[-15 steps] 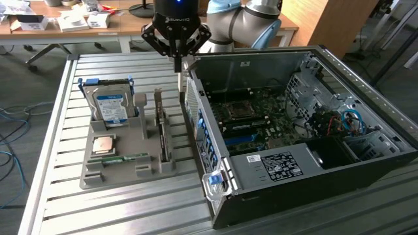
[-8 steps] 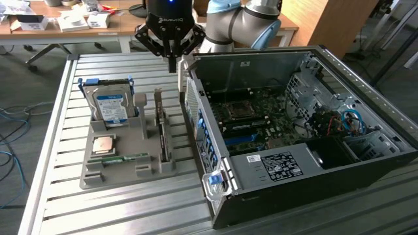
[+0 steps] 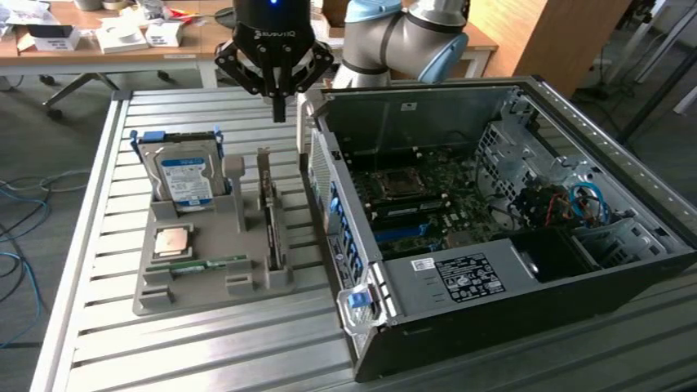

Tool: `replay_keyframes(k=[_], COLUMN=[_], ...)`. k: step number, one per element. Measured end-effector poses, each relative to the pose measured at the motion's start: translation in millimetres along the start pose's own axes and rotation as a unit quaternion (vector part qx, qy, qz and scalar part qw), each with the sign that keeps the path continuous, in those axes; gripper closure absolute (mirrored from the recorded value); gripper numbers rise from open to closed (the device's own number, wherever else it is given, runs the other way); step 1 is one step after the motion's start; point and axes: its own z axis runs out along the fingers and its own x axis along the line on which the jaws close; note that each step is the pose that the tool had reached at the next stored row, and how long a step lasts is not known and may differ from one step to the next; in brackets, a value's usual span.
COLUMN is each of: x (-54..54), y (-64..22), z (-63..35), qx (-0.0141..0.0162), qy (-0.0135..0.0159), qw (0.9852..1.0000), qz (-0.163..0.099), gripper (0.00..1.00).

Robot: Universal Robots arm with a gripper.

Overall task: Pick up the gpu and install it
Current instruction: 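Reach for the gpu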

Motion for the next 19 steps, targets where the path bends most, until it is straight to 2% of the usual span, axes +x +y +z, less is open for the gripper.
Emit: replay_keyframes(k=[12, 19], x=[16.9, 18.8], y=[0.0, -0.2], z=[1.1, 1.1], qx=[0.0000, 0.0000], qy=[0.0000, 0.0000], qw=[1.0000, 1.0000], qz=[0.000, 0.000], gripper=[0.89, 0.89])
